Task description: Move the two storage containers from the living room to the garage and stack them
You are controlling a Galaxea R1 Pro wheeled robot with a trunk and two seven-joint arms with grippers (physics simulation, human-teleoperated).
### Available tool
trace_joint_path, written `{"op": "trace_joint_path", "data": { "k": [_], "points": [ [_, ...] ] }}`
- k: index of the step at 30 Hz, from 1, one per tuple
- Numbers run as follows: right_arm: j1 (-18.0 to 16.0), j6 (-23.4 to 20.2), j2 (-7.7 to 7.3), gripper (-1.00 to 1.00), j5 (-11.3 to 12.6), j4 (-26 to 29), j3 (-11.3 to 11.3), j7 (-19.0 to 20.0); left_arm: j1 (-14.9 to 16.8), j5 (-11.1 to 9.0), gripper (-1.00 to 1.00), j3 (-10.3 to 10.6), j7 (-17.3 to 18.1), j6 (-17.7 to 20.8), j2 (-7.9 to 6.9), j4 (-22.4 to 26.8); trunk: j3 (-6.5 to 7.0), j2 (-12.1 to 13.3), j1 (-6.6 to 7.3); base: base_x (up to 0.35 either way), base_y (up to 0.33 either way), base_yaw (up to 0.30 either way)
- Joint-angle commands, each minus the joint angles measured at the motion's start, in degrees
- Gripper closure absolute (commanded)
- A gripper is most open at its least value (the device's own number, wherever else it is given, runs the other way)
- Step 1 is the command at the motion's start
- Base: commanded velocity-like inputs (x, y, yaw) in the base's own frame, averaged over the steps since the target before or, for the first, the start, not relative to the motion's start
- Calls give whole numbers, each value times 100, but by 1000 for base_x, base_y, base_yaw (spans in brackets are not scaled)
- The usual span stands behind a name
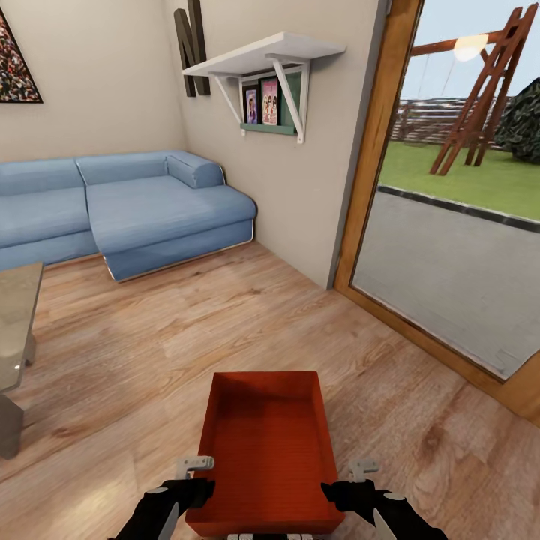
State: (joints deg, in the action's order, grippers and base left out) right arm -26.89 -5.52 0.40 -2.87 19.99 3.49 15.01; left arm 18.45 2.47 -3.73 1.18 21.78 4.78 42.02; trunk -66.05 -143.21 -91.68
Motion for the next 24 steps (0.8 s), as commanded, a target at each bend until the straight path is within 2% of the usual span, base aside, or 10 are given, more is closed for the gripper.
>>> {"op": "trace_joint_path", "data": {
  "k": [1, 24],
  "points": [
    [0, -37, 4, -100, -30, 13, 38, 30, 1, 25, -100, -23, 13, 33, 6, 11, -27, -5, -2, 0, 0, 0],
    [0, -37, 4, -100, -30, 13, 38, 37, 1, 39, -100, -23, 16, 48, 4, 8, -50, -6, -4, 0, 0, 0]
  ]
}}
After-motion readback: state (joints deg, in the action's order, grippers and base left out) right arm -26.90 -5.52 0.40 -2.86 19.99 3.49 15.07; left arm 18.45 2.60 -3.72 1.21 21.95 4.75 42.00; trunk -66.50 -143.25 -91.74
